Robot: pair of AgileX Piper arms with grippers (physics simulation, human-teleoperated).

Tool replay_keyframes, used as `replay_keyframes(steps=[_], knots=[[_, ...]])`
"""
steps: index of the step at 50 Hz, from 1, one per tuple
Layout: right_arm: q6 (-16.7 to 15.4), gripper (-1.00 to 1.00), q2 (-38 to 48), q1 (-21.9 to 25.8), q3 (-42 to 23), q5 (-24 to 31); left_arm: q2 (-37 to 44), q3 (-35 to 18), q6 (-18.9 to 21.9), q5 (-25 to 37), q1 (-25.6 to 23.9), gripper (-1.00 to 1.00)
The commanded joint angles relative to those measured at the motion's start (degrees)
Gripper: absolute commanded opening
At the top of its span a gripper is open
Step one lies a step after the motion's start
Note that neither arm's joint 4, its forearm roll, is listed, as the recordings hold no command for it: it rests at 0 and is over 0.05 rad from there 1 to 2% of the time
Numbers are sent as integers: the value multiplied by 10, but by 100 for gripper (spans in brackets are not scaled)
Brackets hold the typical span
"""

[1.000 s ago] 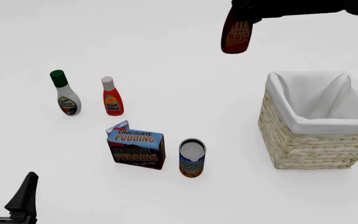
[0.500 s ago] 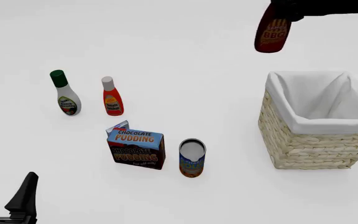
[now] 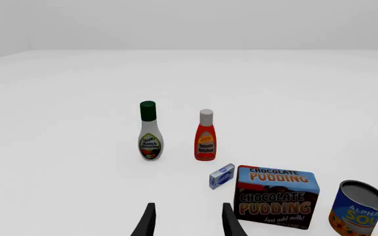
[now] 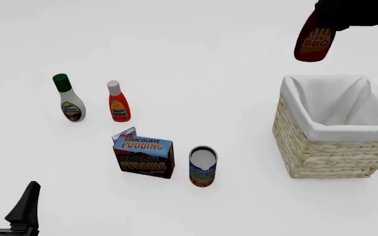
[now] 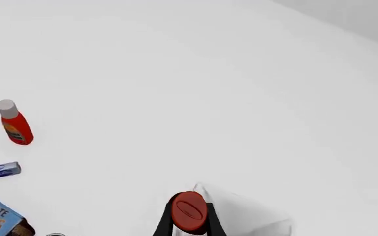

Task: Pick the bbq sauce and place it in the basket.

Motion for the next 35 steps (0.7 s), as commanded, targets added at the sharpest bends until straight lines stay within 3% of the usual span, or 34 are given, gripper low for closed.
replay_keyframes(steps=[1,35], knots=[[9,-100,-18,-27,23,-11,0,0,0,0,0,100],[26,-100,-51,-123,154,-76,0,0,0,0,0,100]])
